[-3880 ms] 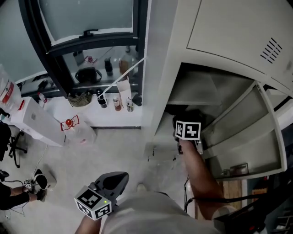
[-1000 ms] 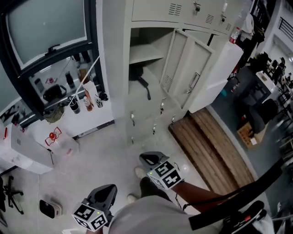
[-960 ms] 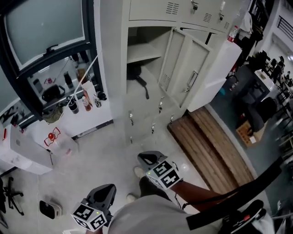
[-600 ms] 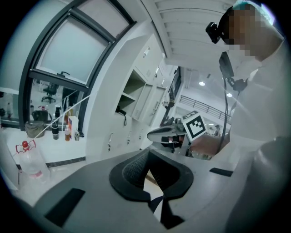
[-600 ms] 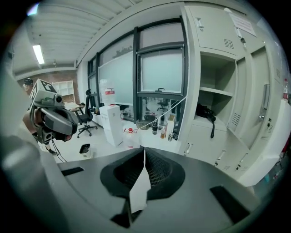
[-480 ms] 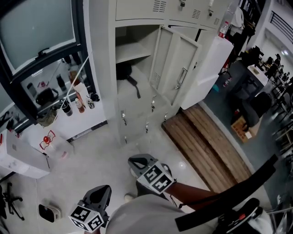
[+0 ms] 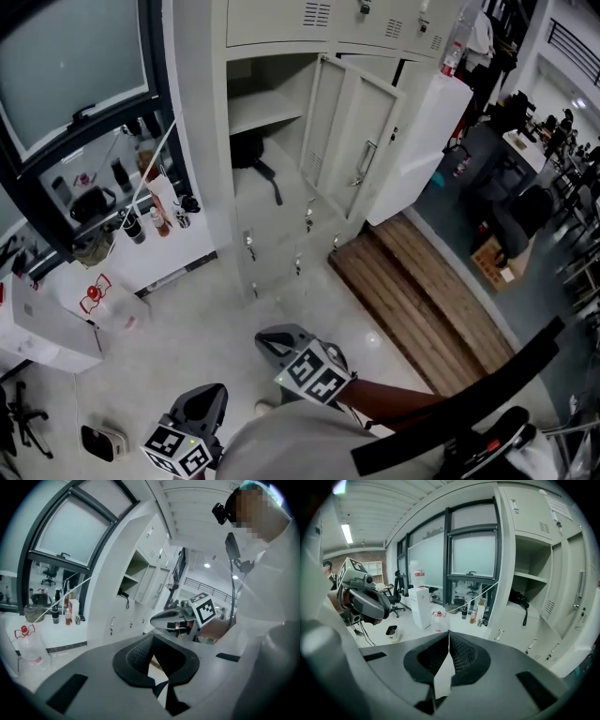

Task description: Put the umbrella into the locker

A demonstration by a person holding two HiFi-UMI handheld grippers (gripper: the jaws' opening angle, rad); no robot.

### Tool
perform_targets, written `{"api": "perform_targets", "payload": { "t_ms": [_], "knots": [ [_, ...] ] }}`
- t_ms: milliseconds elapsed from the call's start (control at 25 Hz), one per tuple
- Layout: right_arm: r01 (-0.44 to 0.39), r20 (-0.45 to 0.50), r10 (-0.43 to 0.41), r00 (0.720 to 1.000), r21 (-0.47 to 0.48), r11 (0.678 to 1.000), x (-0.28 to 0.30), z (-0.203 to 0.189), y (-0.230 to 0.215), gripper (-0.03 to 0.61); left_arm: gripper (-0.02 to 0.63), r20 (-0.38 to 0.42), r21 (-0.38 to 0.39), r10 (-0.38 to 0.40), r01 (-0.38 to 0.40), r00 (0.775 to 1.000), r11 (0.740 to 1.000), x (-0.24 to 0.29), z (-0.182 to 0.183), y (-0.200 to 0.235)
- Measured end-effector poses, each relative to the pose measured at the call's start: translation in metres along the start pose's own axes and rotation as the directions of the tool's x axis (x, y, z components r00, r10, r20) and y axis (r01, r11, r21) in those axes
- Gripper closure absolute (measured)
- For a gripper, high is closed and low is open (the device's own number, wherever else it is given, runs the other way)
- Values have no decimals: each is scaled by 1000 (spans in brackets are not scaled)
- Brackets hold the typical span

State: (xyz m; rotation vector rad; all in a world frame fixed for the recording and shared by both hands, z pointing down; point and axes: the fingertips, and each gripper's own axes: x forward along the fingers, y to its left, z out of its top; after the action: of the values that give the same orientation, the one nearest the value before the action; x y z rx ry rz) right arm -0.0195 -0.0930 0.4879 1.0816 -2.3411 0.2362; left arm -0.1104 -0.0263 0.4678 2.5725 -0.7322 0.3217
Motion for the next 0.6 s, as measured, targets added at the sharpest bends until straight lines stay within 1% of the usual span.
{"api": "perform_targets", "payload": {
  "t_ms": [240, 600],
  "knots": [
    [-12, -11, 12, 1000, -26, 1000, 2, 1, -2, 561, 603, -7, -2, 3, -3, 1000, 1000, 3, 3, 2],
    [-10, -22, 9, 1000, -19, 1000, 1, -1, -15, 561, 603, -19, -11, -5, 4, 1000, 1000, 14, 4, 4]
  ]
}}
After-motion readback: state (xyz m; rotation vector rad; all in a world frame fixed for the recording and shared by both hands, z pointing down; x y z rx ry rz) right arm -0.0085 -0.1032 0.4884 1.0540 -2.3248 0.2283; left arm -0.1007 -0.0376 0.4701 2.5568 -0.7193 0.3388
